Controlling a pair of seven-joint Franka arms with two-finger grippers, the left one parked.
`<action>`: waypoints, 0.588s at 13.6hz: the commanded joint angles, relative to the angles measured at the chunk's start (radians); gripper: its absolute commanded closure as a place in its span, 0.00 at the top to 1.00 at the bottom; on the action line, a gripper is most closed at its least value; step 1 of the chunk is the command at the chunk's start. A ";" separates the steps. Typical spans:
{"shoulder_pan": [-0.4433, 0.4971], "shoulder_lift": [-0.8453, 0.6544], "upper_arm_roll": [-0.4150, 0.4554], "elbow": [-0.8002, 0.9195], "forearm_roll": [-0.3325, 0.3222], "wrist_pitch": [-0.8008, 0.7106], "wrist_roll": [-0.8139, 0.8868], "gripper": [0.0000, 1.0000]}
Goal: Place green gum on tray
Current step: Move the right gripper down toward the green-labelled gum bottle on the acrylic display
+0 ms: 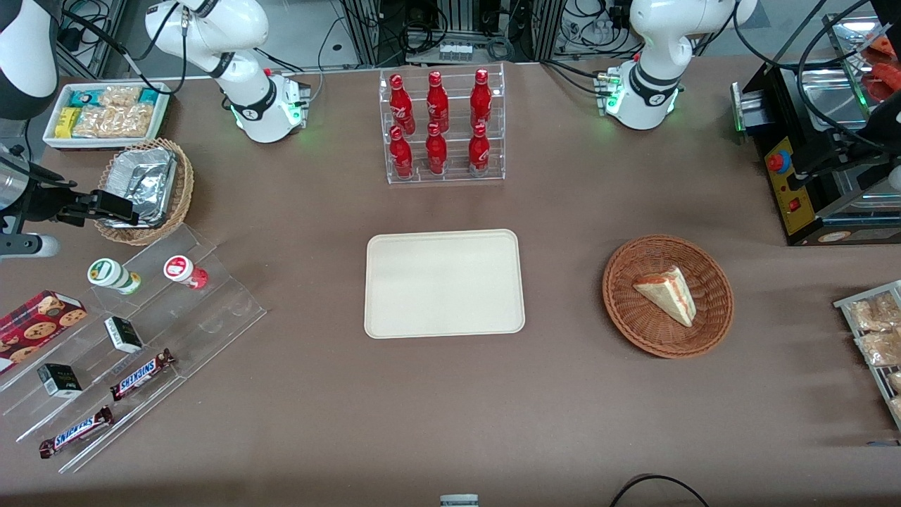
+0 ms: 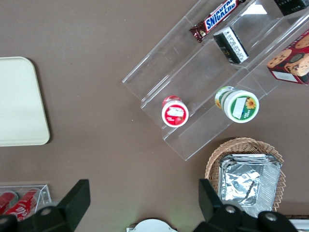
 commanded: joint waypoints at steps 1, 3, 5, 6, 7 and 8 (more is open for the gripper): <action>0.008 0.013 -0.008 0.031 -0.022 -0.017 0.019 1.00; 0.005 0.013 -0.008 0.015 -0.034 -0.005 0.013 1.00; 0.002 0.014 -0.009 -0.024 -0.034 0.036 -0.004 1.00; -0.004 0.011 -0.012 -0.052 -0.034 0.068 -0.038 1.00; -0.007 0.009 -0.017 -0.075 -0.032 0.099 -0.082 1.00; -0.027 0.008 -0.017 -0.098 -0.032 0.128 -0.120 1.00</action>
